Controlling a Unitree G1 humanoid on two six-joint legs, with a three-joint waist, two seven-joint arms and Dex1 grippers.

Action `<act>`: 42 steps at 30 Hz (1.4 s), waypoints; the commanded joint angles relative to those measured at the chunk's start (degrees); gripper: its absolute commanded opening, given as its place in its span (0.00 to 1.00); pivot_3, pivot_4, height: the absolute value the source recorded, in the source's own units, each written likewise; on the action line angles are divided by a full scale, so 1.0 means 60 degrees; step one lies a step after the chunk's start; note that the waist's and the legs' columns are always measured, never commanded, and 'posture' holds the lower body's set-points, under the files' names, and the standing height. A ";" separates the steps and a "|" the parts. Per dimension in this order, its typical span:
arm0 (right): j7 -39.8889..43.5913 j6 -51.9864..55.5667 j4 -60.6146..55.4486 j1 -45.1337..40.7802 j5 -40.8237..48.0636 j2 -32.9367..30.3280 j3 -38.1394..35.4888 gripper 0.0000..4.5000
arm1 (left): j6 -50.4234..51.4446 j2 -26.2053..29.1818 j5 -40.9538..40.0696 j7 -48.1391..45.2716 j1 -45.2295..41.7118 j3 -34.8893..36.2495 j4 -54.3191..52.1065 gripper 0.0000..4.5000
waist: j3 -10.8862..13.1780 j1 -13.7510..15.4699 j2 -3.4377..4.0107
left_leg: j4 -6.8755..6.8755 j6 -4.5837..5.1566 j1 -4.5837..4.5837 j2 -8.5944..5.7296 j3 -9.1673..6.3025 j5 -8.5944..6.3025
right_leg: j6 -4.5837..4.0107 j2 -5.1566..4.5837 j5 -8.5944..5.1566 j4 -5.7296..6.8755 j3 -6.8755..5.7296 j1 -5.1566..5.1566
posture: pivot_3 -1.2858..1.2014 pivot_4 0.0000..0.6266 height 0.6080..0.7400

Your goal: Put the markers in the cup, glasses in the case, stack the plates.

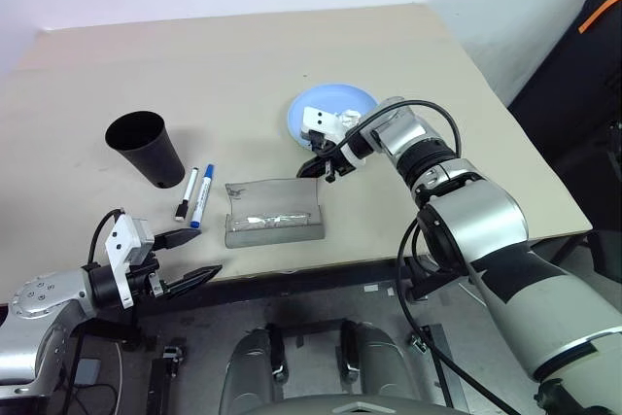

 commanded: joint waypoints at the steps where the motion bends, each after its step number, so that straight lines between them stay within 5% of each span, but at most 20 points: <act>1: 0.0540 -0.0124 -0.0539 -0.0012 0.0249 -0.0096 -0.0061 0.01 | 0.0002 0.0153 -0.0051 -0.0009 -0.0112 0.0089 -0.0163 1.00 | 0.0000 0.0002 0.0000 | 0.0000 0.0000 0.0000 0.0000 0.0000 0.0000 | 0.0000 0.0000 0.0000 0.0000 0.0000 0.0001 | 0.52 0.24 0.78; 12: 0.1567 0.0284 -0.2424 0.1023 0.0714 -0.0218 0.0091 0.01 | 0.0155 0.0371 -0.0083 -0.0009 -0.0192 0.0267 -0.0144 1.00 | -0.0001 0.0009 -0.0001 | 0.0002 0.0000 0.0006 0.0000 -0.0005 0.0000 | 0.0000 0.0000 0.0000 0.0002 0.0000 0.0002 | 0.52 0.24 0.78; 26: 0.1973 0.2791 -0.8325 0.4013 0.1755 -0.0819 0.1068 0.01 | -0.0119 0.0289 -0.0011 0.0002 -0.0126 0.0283 0.0063 1.00 | -0.0001 0.0035 -0.0002 | -0.0025 0.0001 0.0006 0.0003 -0.0003 -0.0001 | -0.0003 -0.0006 0.0000 0.0001 -0.0001 0.0000 | 0.52 0.24 0.78; 42: 0.1240 0.3568 -0.9339 0.4228 0.2947 -0.1064 0.1243 0.01 | 0.0181 0.0264 -0.0302 0.0443 -0.0202 0.0467 -0.0308 1.00 | -0.0001 0.0030 -0.0002 | -0.0078 0.0000 0.0019 0.0000 0.0015 -0.0001 | -0.0004 -0.0001 0.0000 -0.0036 -0.0001 -0.0010 | 0.52 0.24 0.78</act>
